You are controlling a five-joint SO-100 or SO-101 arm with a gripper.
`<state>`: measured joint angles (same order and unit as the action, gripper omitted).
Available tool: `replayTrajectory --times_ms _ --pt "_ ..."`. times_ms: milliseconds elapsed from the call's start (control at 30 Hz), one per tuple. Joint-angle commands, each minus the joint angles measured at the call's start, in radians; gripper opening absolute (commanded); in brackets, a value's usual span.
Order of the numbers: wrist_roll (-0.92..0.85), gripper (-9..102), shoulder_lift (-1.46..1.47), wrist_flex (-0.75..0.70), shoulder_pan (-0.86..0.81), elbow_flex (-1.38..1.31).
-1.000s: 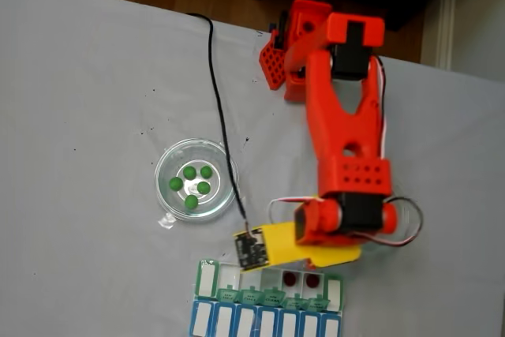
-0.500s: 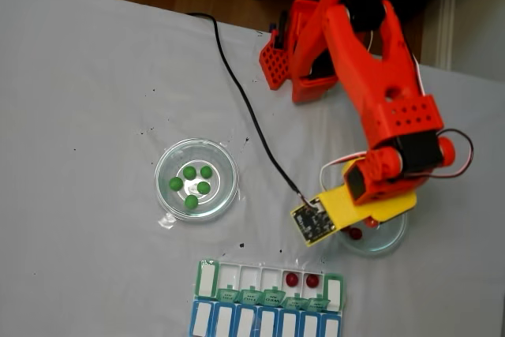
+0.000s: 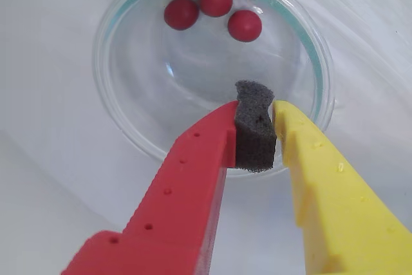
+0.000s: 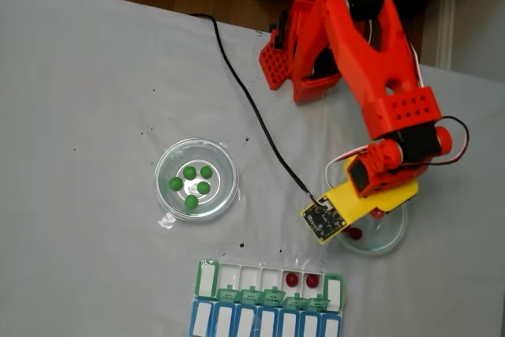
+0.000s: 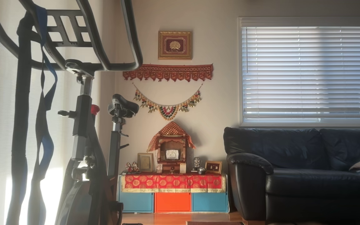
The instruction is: Sort medicines into box.
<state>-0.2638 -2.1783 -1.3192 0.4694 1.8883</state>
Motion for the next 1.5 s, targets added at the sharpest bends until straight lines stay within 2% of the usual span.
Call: replayTrajectory --times_ms 0,600,1133,1467 --pt "-0.025 1 -0.021 0.014 0.005 -0.041" --pt "-0.103 2 0.137 0.124 0.029 0.005" --pt "-0.313 2 0.172 0.172 0.009 0.040" --pt "-0.344 2 0.207 0.202 0.014 0.048"
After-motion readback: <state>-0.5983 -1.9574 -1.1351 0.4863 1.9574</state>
